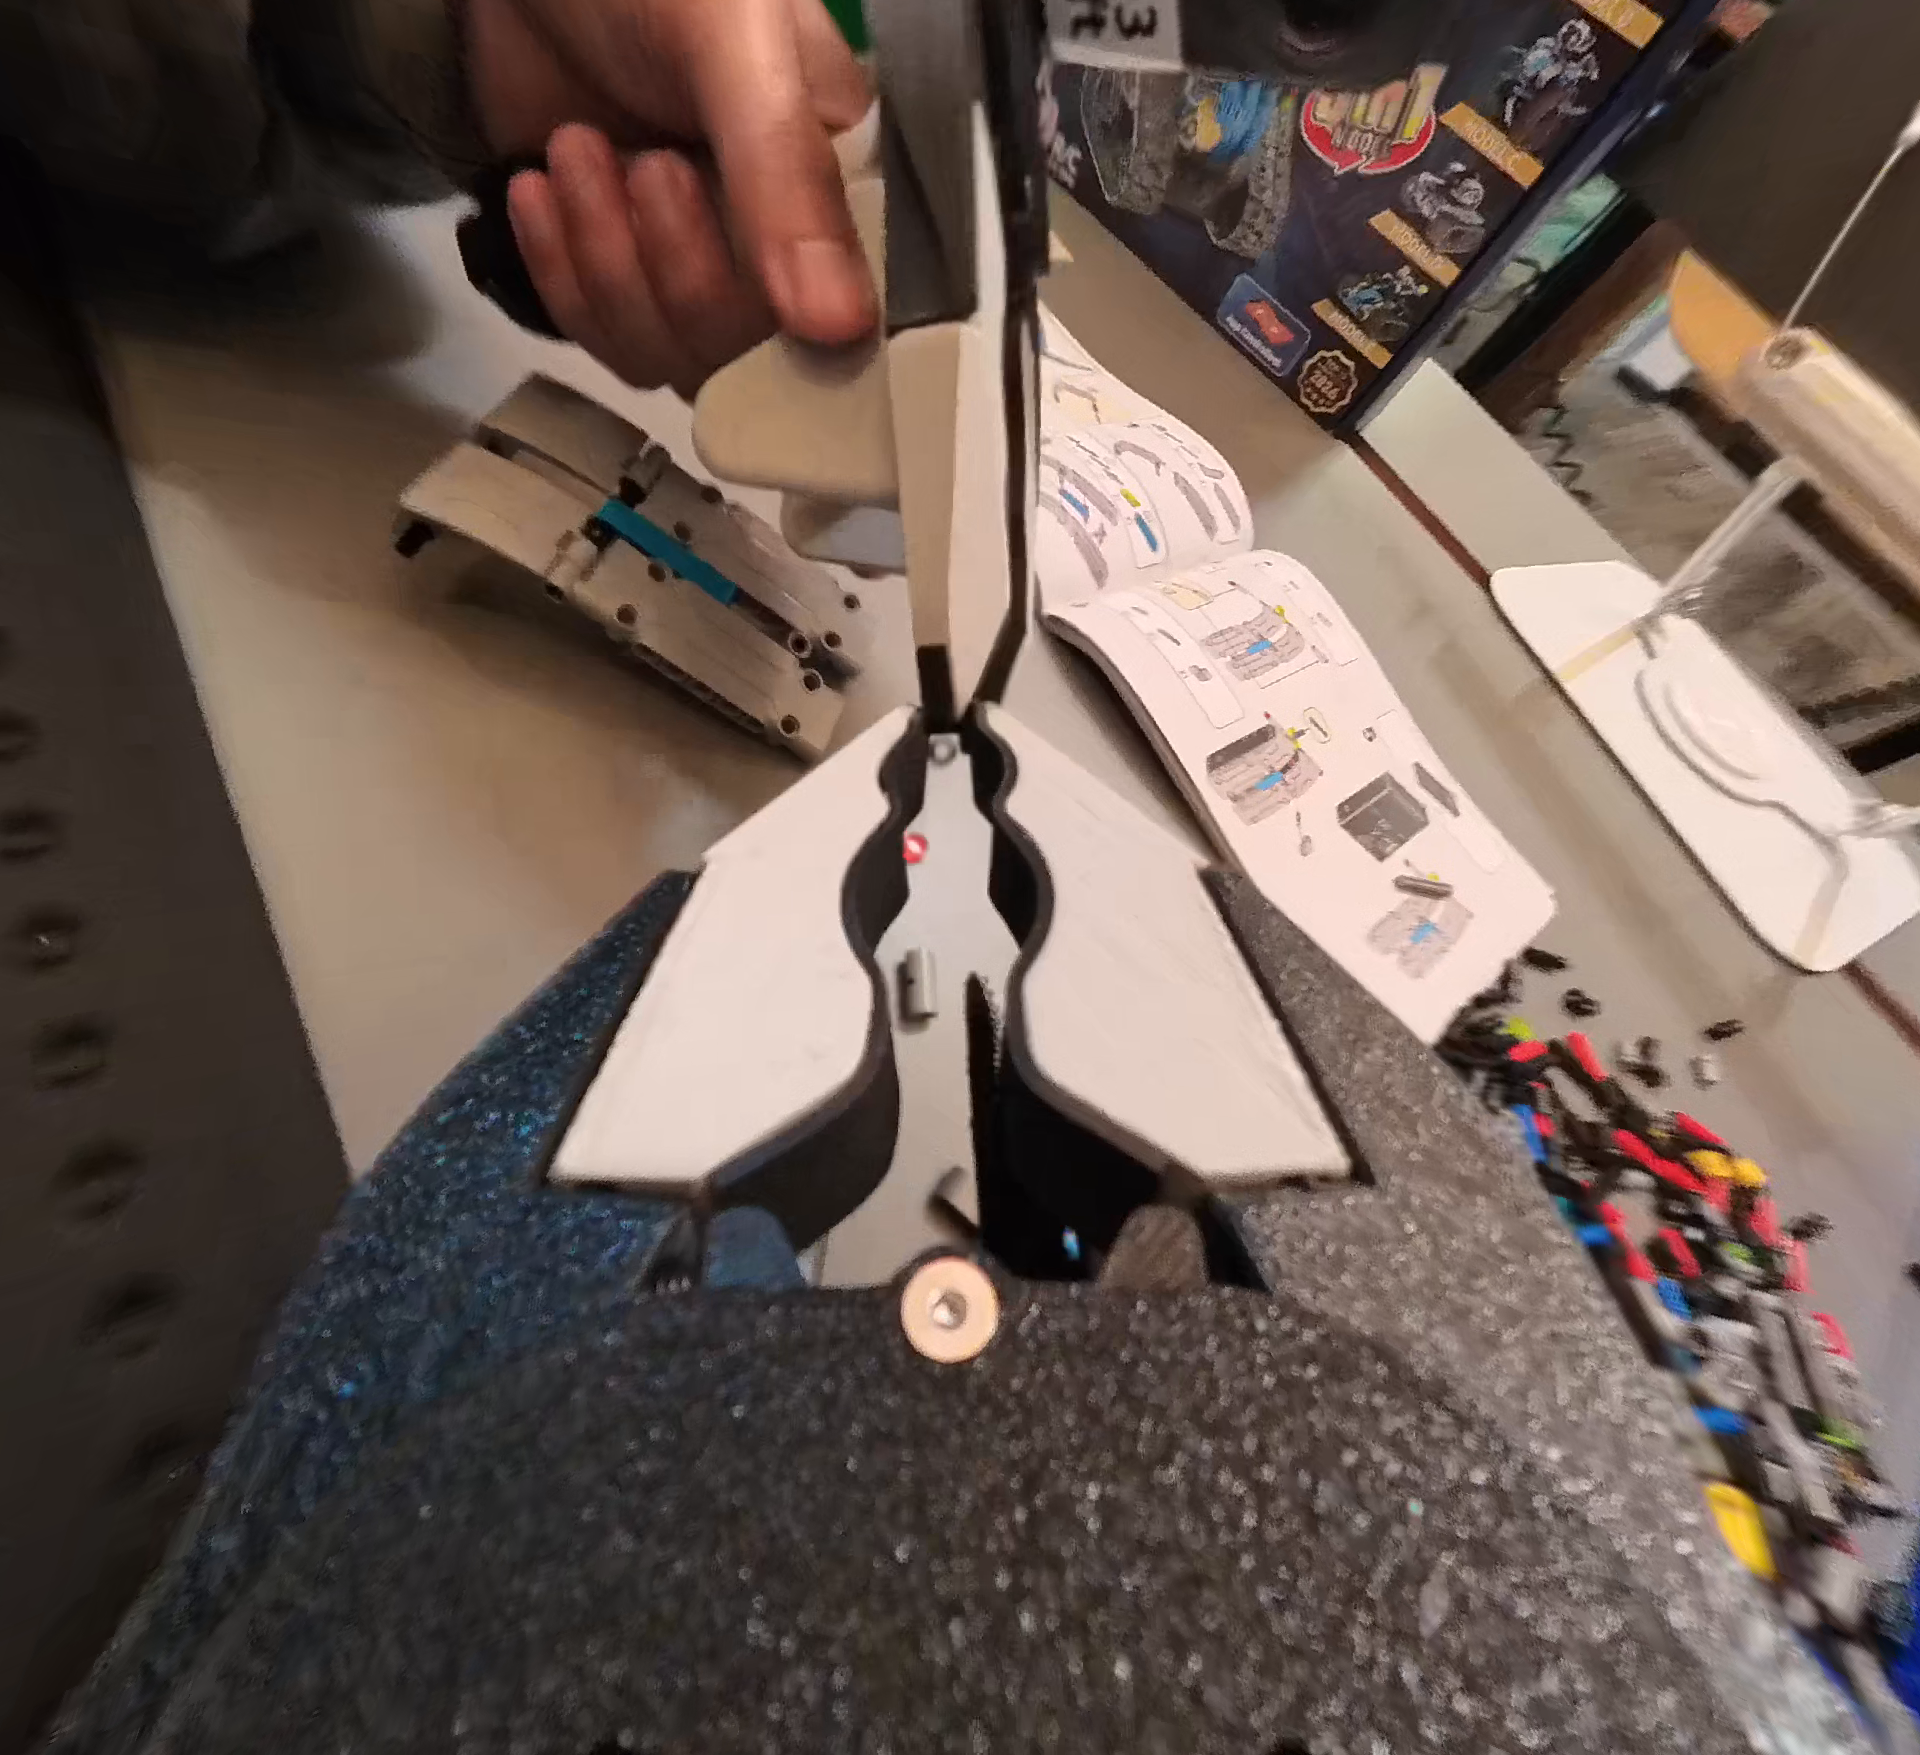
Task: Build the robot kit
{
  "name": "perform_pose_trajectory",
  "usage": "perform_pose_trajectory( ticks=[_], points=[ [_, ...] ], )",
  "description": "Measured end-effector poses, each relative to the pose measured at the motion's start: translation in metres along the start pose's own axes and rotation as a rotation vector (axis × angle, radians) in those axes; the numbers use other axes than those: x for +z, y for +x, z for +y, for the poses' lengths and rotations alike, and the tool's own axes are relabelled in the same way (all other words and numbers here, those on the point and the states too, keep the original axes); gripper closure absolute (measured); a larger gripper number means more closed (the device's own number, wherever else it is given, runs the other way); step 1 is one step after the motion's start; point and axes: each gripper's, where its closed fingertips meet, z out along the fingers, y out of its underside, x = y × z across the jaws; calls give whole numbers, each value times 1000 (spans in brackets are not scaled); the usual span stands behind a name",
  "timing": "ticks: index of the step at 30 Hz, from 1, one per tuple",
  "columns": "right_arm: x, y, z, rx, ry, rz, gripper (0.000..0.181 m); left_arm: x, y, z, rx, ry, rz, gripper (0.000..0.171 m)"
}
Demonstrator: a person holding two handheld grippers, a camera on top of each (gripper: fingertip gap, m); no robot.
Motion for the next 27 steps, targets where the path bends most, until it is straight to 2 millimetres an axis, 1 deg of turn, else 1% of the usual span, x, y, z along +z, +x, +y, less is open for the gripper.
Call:
perform_pose_trajectory(
  ticks=[1, 2, 4, 6, 7, 8, 10, 11, 13, 15, 16, 17, 18, 19, 20, 22, 24, 26, 27],
  points=[
    [-2, 1, -4, 55, 28, -27, 175, -2, 0, -2, 12, 15, 0, 149],
    [-3, 2, -8, 112, 59, -55, 175, -4, 3, -5, 27, 36, 8, 147],
    [-6, 2, -14, 198, 112, -108, 175, -6, 8, -8, 48, 66, 24, 148],
    [-8, -1, -18, 231, 140, -148, 176, -8, 12, -6, 55, 76, 31, 148],
    [-7, -1, -16, 220, 133, -143, 176, -9, 11, -6, 52, 83, 21, 148],
    [-6, 2, -11, 198, 106, -113, 181, -12, 9, -8, 54, 97, 7, 148],
    [-7, 10, 2, 136, 53, -45, 181, -25, -3, -13, 64, 145, -65, 147],
    [-9, 16, 10, 125, 13, -18, 174, -33, -14, -15, 82, 167, -136, 147],
    [-11, 25, 32, 159, -104, -10, 169, -44, -32, -15, 136, 181, -271, 147],
    [-16, 22, 51, 188, -213, -79, 166, -48, -43, -12, 184, 174, -372, 147],
    [-21, 30, 62, 181, -269, -41, 164, -48, -47, -11, 217, 161, -421, 148],
    [-26, 38, 69, 175, -295, -13, 163, -49, -51, -10, 256, 151, -475, 150],
    [-28, 39, 72, 203, -302, -34, 163, -51, -55, -10, 297, 136, -527, 151],
    [-27, 37, 73, 261, -308, -69, 158, -52, -59, -9, 332, 114, -569, 151],
    [-22, 41, 74, 316, -314, -68, 157, -52, -61, -8, 359, 96, -598, 151],
    [-7, 40, 70, 364, -318, -110, 155, -49, -62, -6, 398, 74, -611, 151],
    [7, 42, 72, 342, -366, -122, 153, -45, -60, -3, 426, 52, -606, 152],
    [14, 44, 78, 305, -430, -126, 154, -45, -59, -1, 445, 42, -611, 152],
    [16, 49, 79, 288, -434, -97, 155, -45, -59, 0, 452, 42, -612, 153]
  ],
)
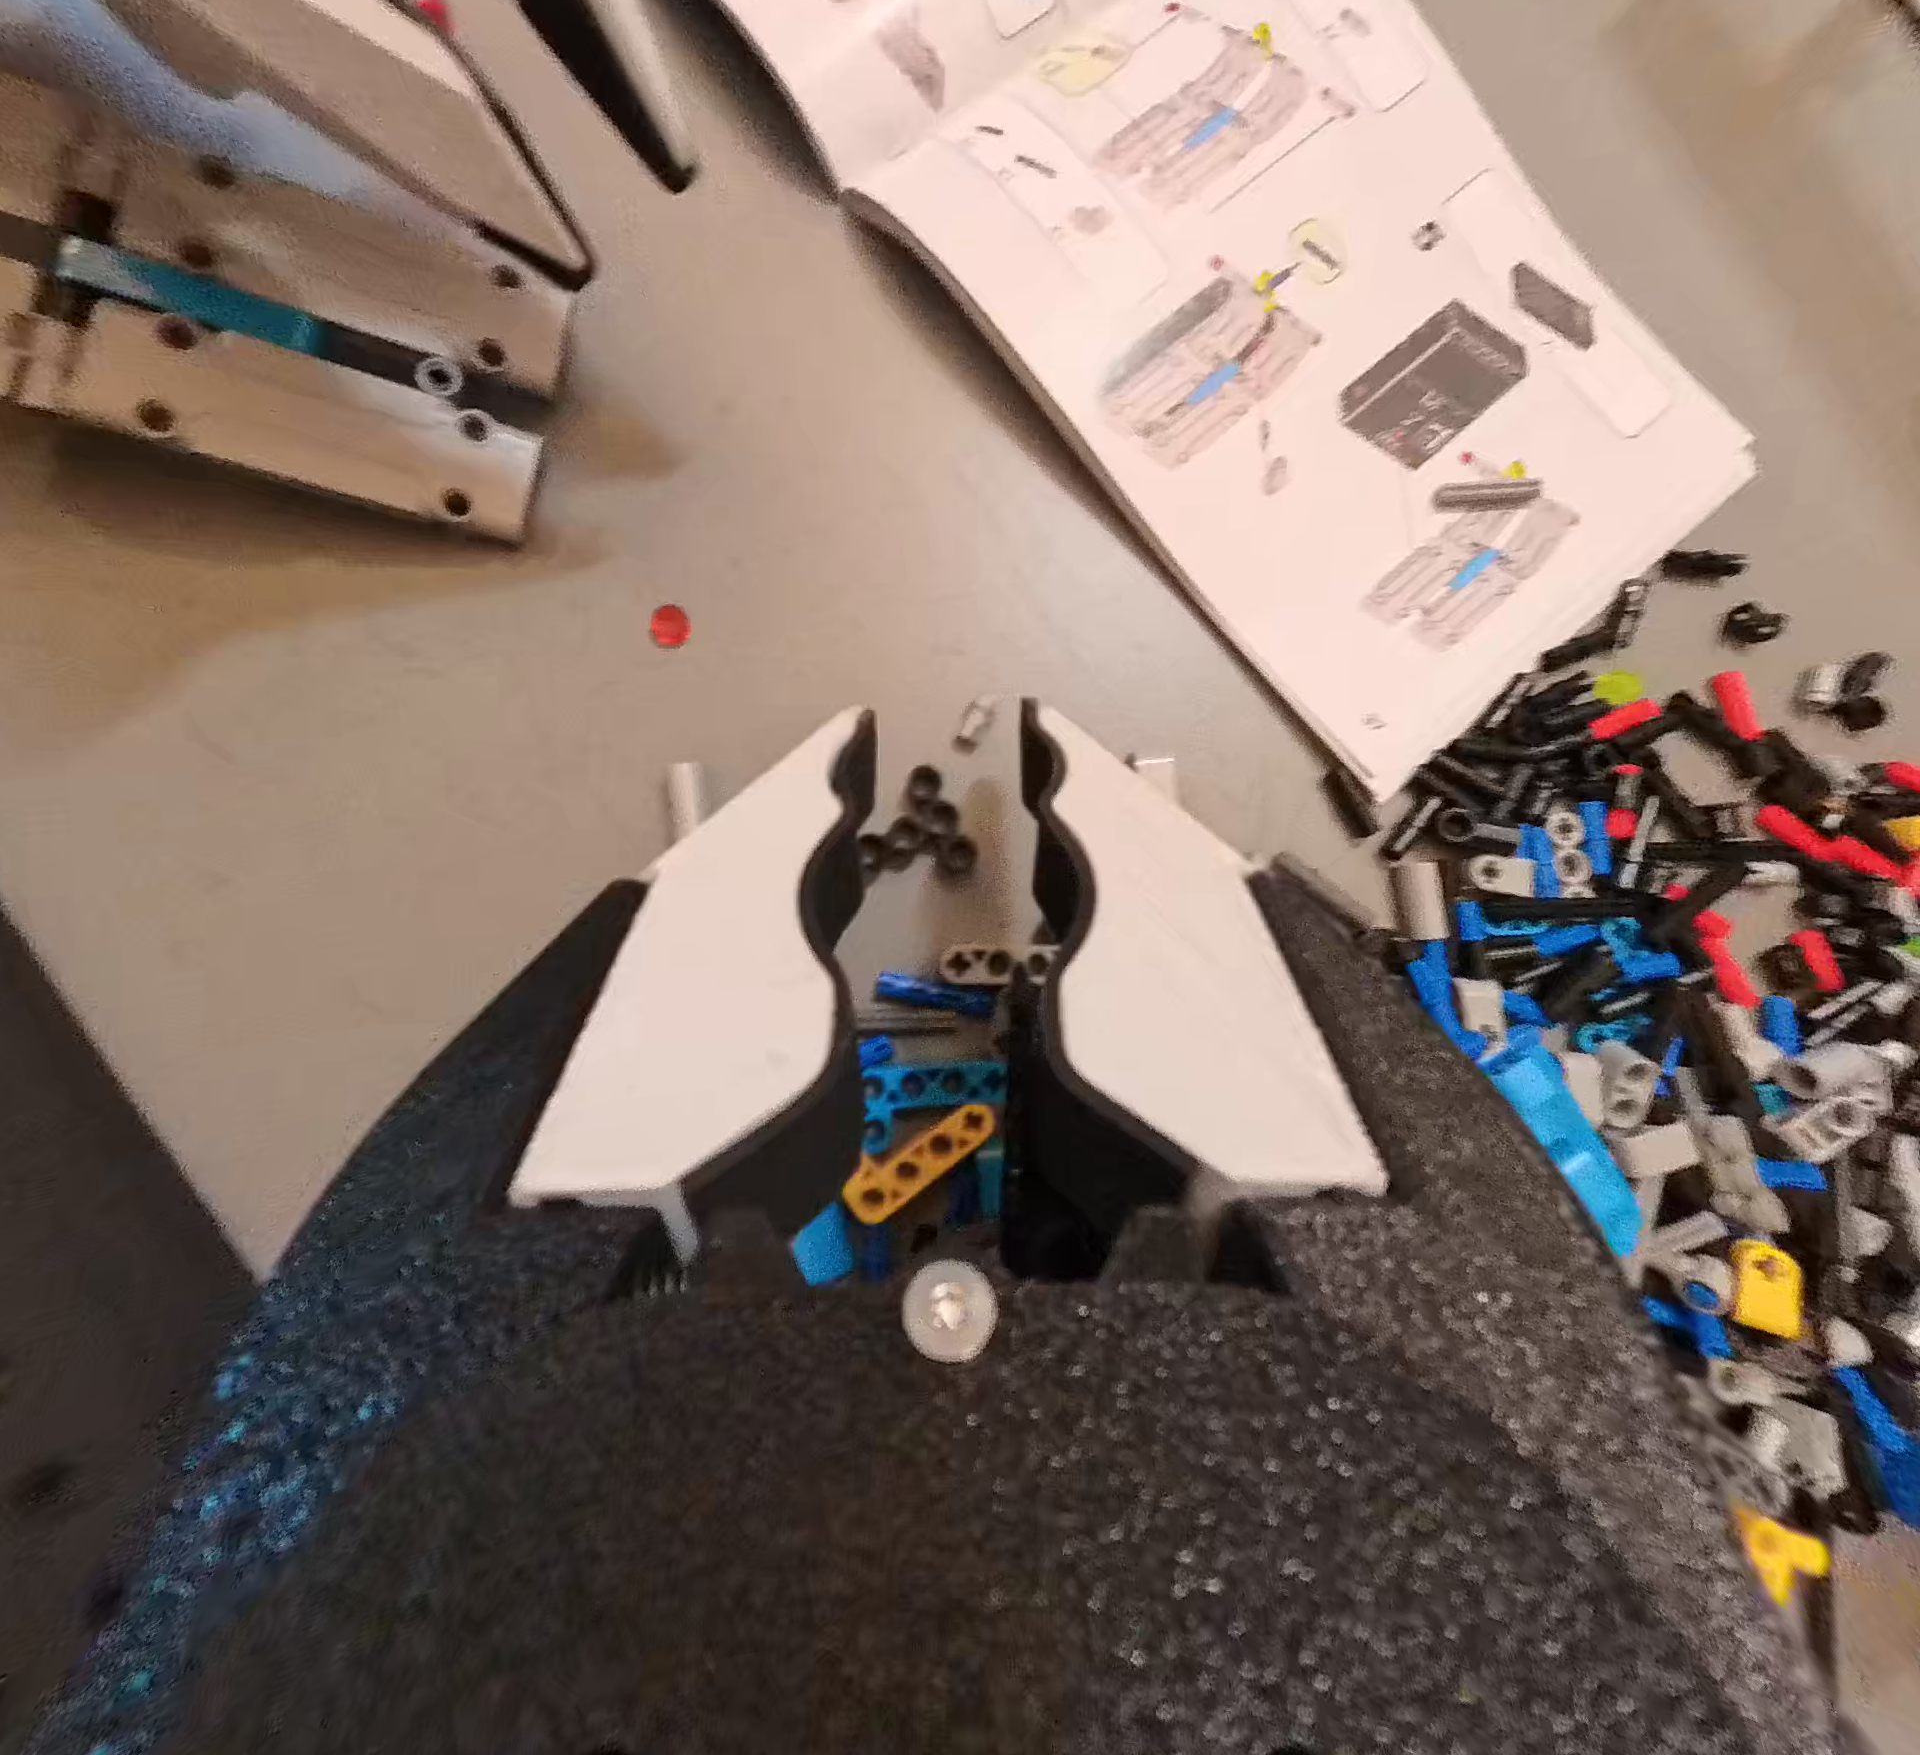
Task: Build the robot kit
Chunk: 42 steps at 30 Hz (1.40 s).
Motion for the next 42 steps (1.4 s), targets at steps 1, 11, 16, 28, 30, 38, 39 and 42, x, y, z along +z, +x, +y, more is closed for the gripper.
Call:
perform_pose_trajectory(
  ticks=[1, 11, 16, 28, 30, 38, 39, 42],
  points=[
    [1, 4, -1, 6, 6, 16, 160, 0, 0, 0, 1, 5, 2, 154],
    [17, -1, 8, 154, -6, -13, 168, 7, 10, 5, -30, -1, 67, 154],
    [18, -1, 9, 119, -6, -13, 178, 4, 19, -2, -55, 33, 120, 154],
    [-40, -70, -76, -549, 470, 181, 178, -23, 54, -37, -412, 226, 587, 154],
    [-42, -72, -78, -561, 478, 196, 178, -23, 56, -38, -411, 228, 596, 158],
    [-53, -85, -81, -542, 572, 111, 178, -36, 71, -41, -443, 241, 757, 169],
    [-57, -88, -82, -516, 597, 73, 178, -40, 74, -43, -447, 250, 790, 169],
    [-63, -91, -82, -394, 635, -71, 168, -42, 78, -43, -439, 250, 824, 169]
  ],
)
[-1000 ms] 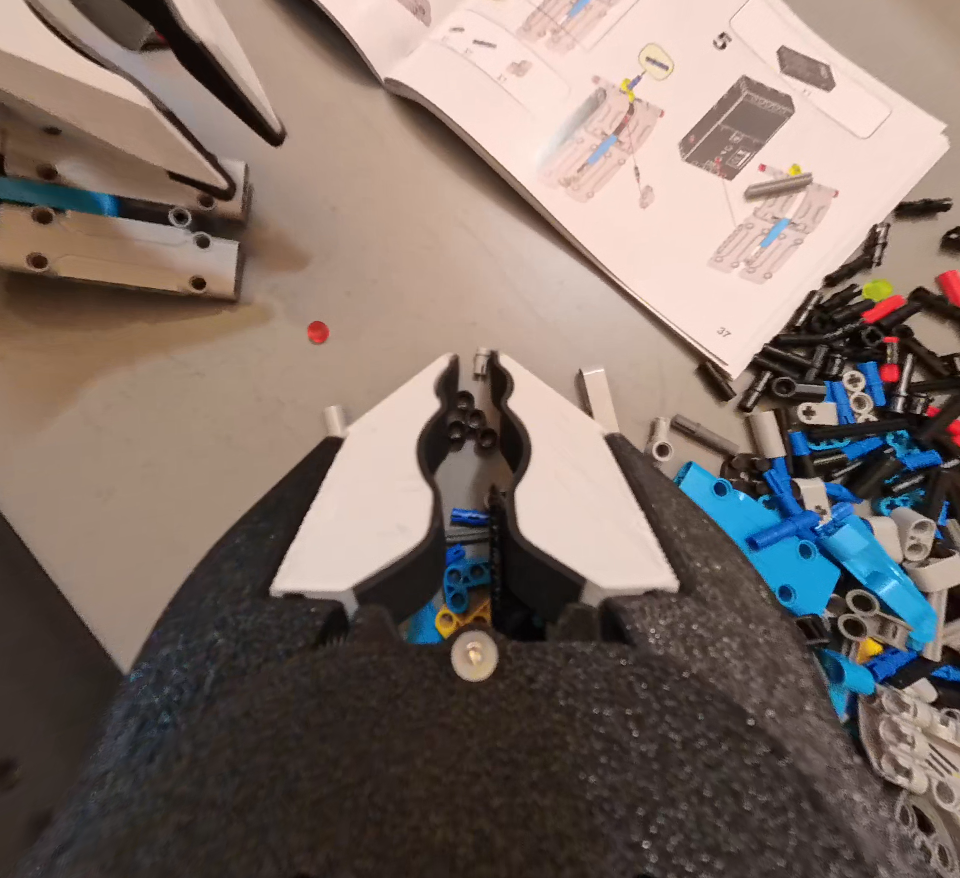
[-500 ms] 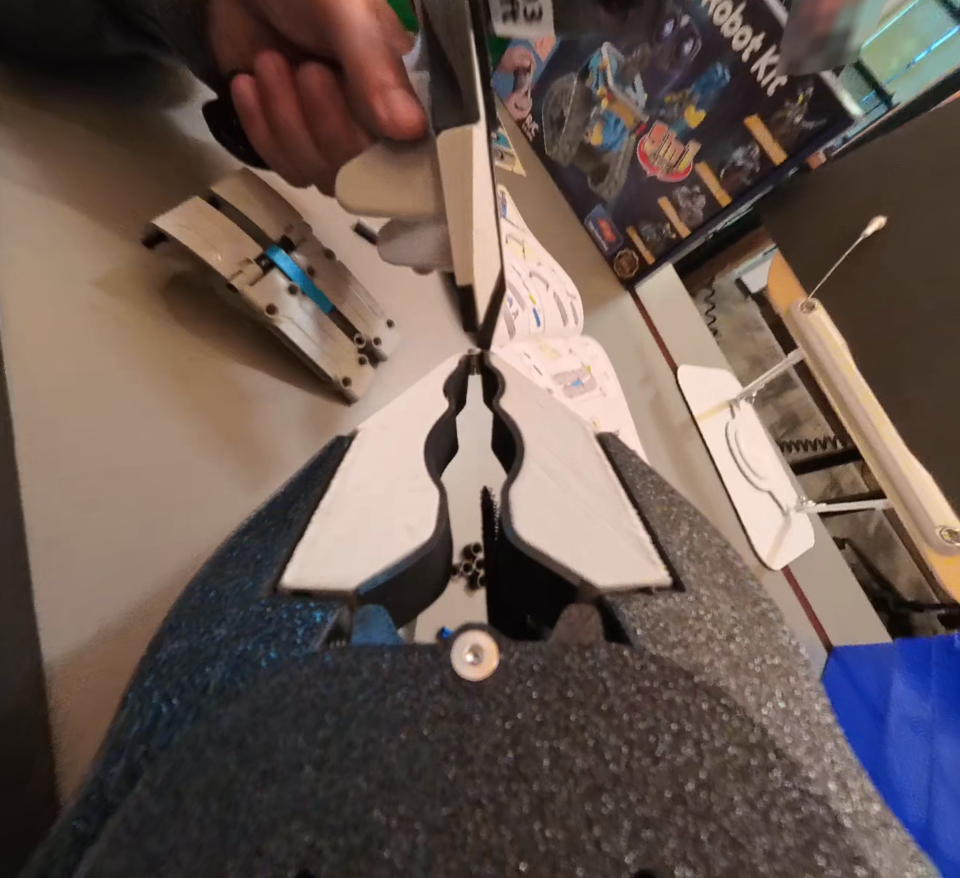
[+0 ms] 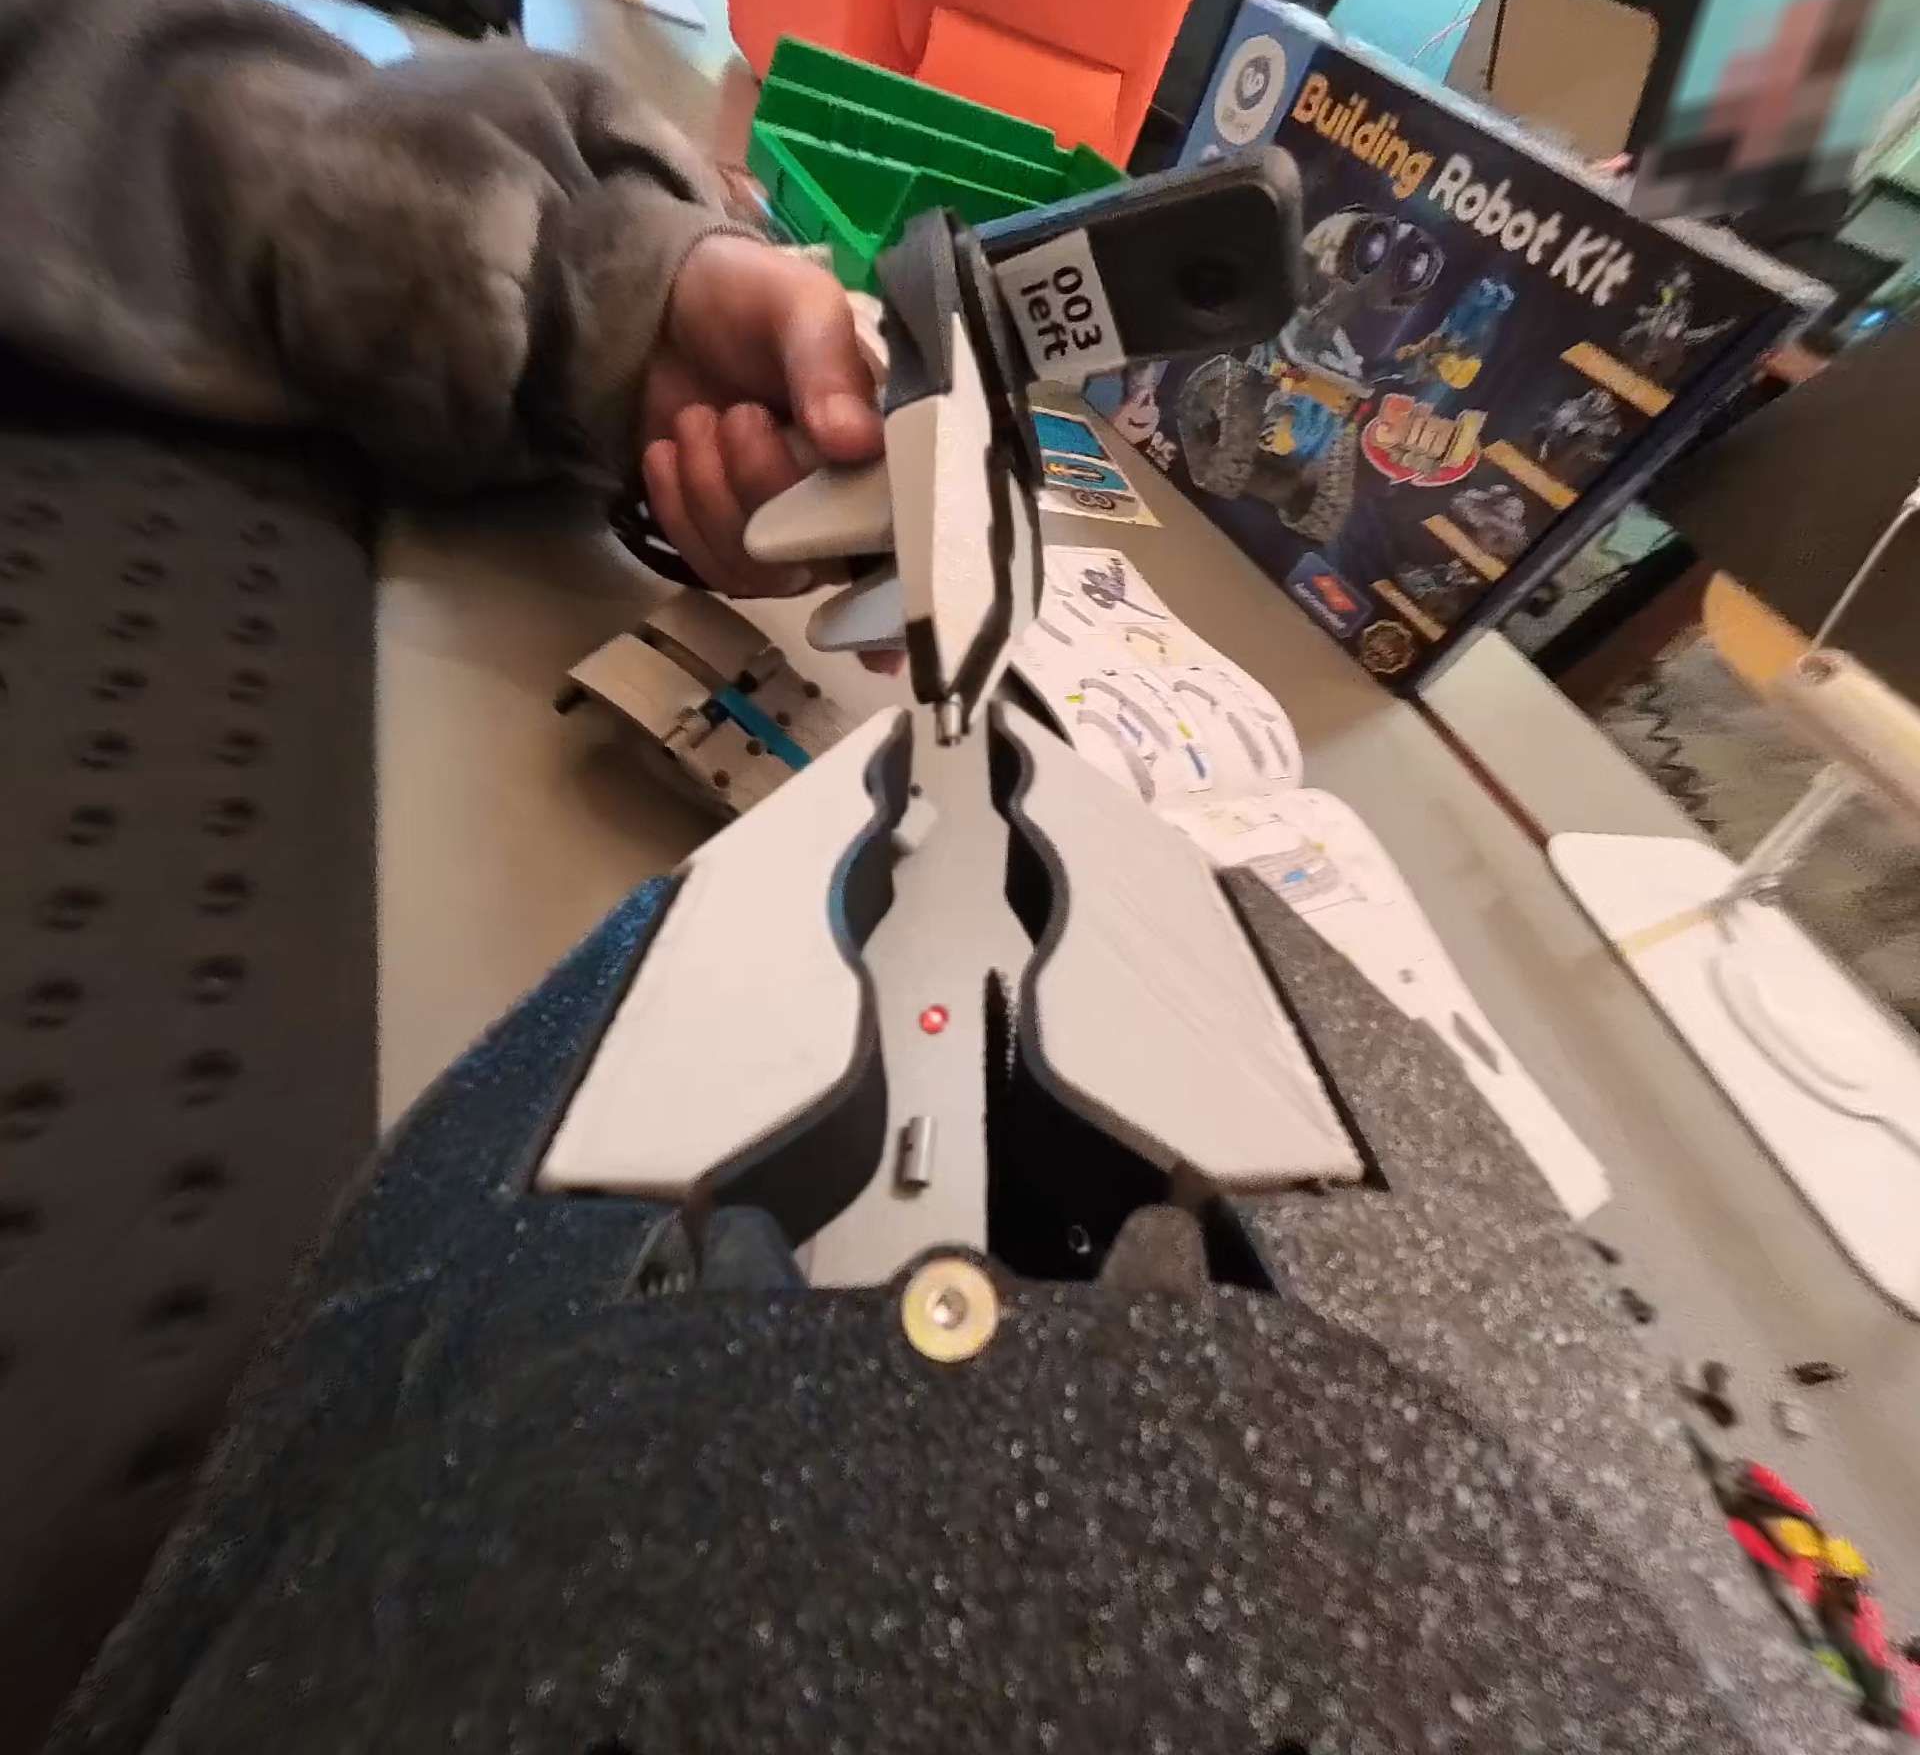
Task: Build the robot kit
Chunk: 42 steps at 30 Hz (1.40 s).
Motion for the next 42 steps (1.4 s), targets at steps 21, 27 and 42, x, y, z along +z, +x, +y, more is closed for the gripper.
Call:
perform_pose_trajectory(
  ticks=[21, 27, 42],
  points=[
    [-8, -12, 125, 324, -573, -144, 175, 2, -35, 16, 270, -133, -310, 168],
    [-7, -7, 32, 95, -163, -88, 175, 5, -17, 12, 199, -86, -188, 168],
    [-2, -11, 25, -59, -130, -25, 175, 3, -12, 11, 164, -79, -143, 169]
  ],
)
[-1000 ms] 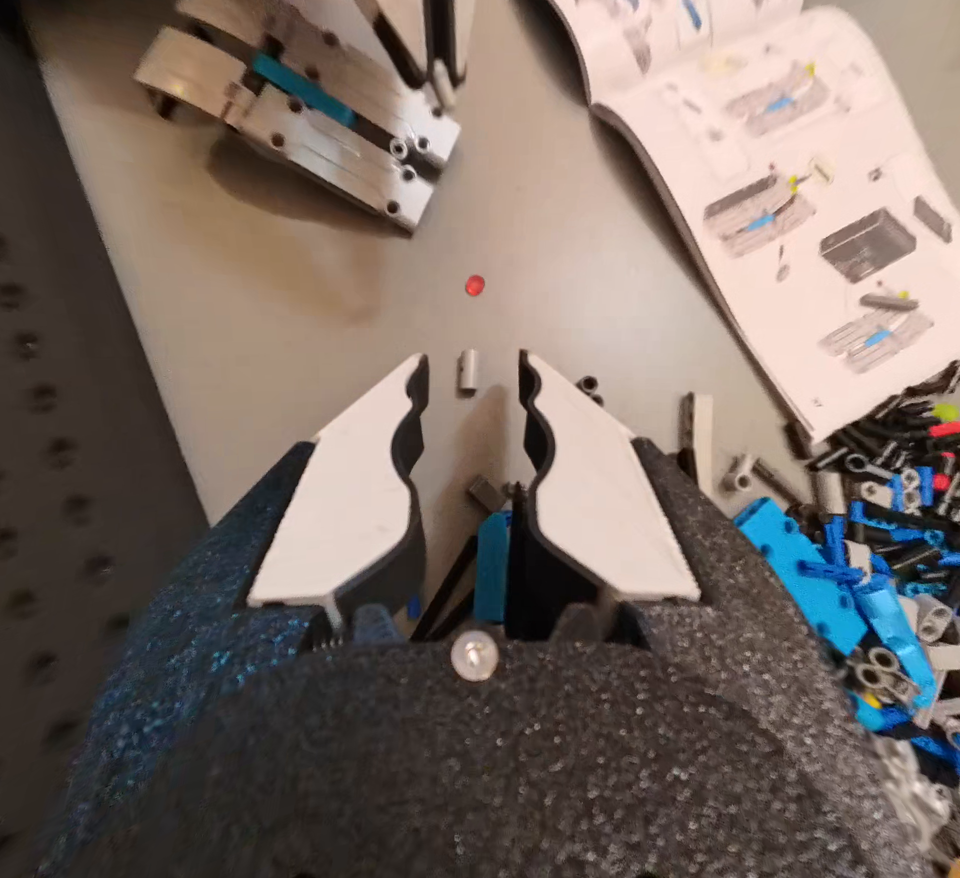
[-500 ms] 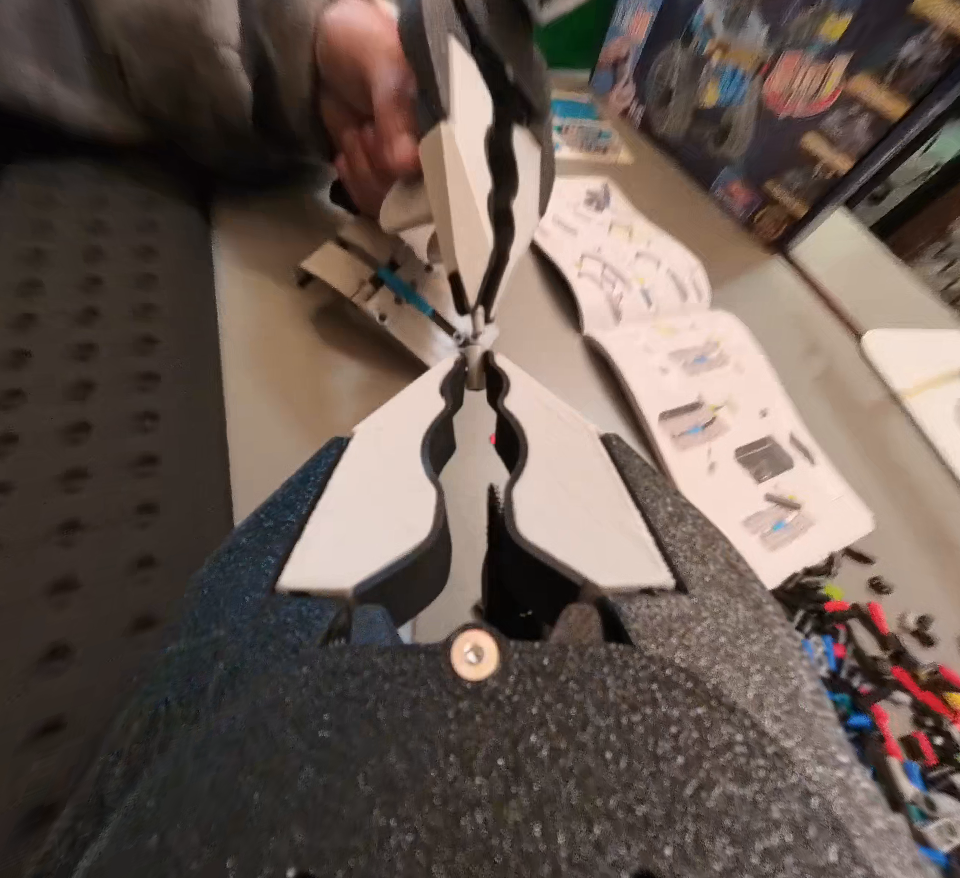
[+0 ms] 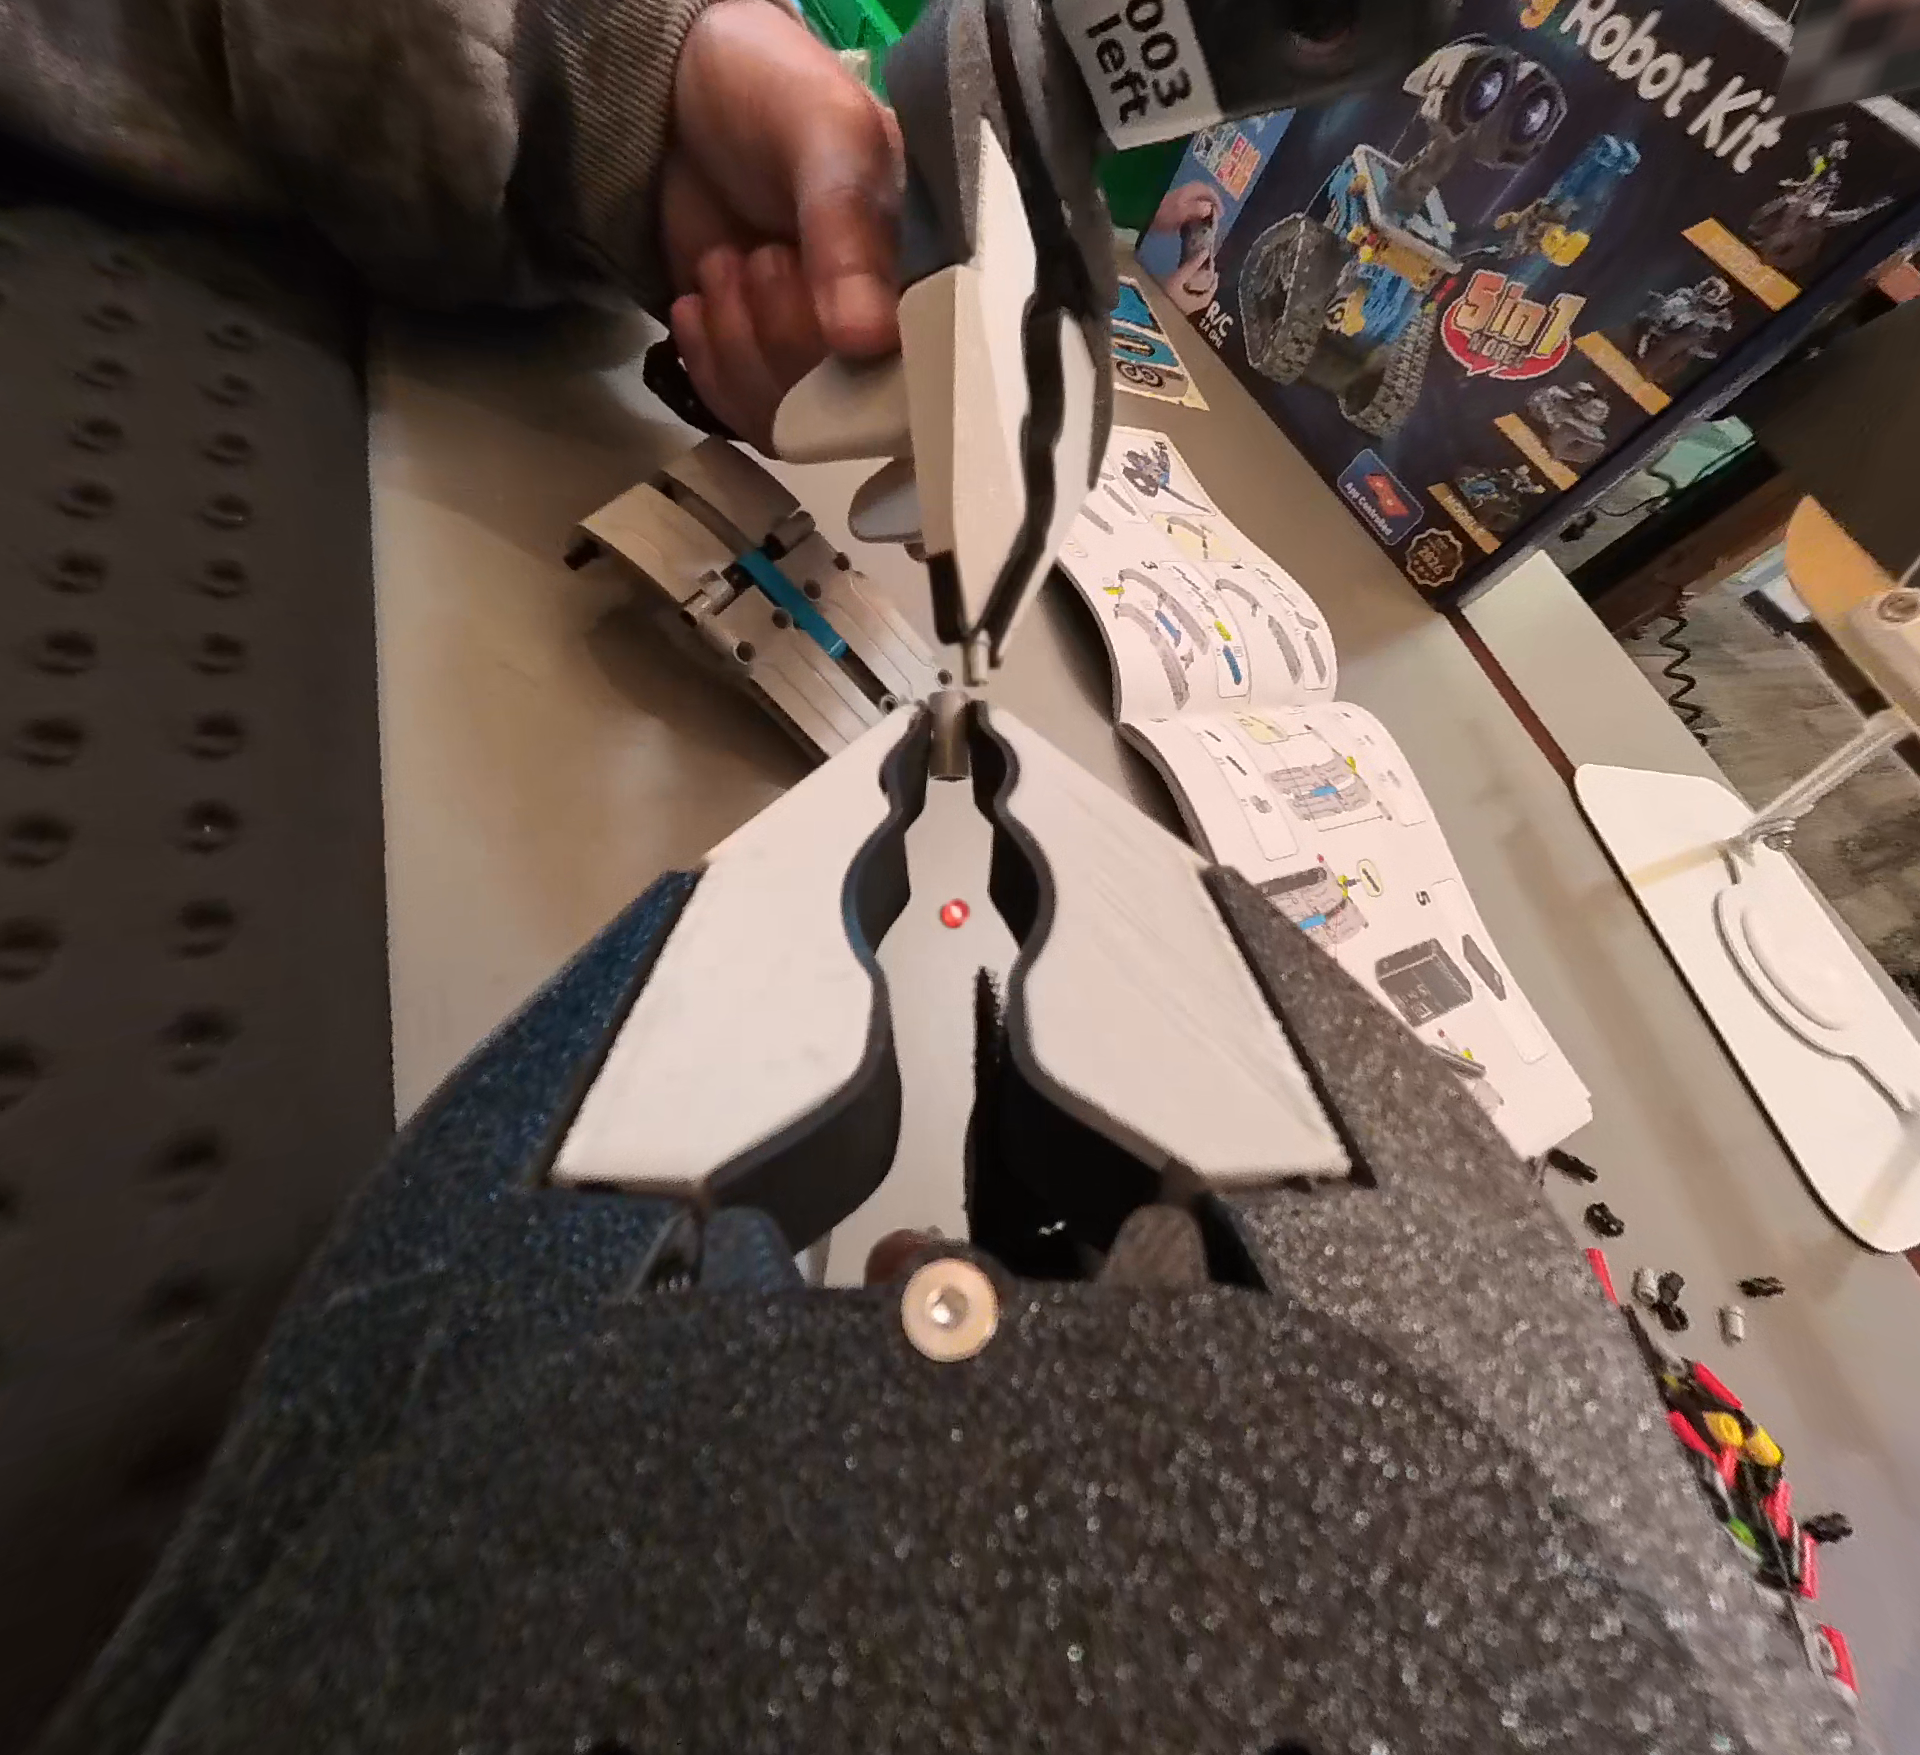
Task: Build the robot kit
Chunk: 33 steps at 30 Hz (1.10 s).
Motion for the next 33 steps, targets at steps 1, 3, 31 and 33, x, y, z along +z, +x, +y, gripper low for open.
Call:
perform_pose_trajectory(
  ticks=[1, 3, 31, 33],
  points=[
    [1, 1, 0, 8, -1, 7, 175, 0, 0, 0, -5, 0, 6, 169],
    [1, 3, 0, 49, -3, 12, 176, 0, 1, 0, -8, 0, 8, 169],
    [16, 5, 13, -250, -193, 220, 176, 0, -21, 13, -123, -59, -114, 169],
    [15, 5, 11, -194, -163, 198, 176, -1, -19, 11, -126, -51, -90, 169]
  ],
)
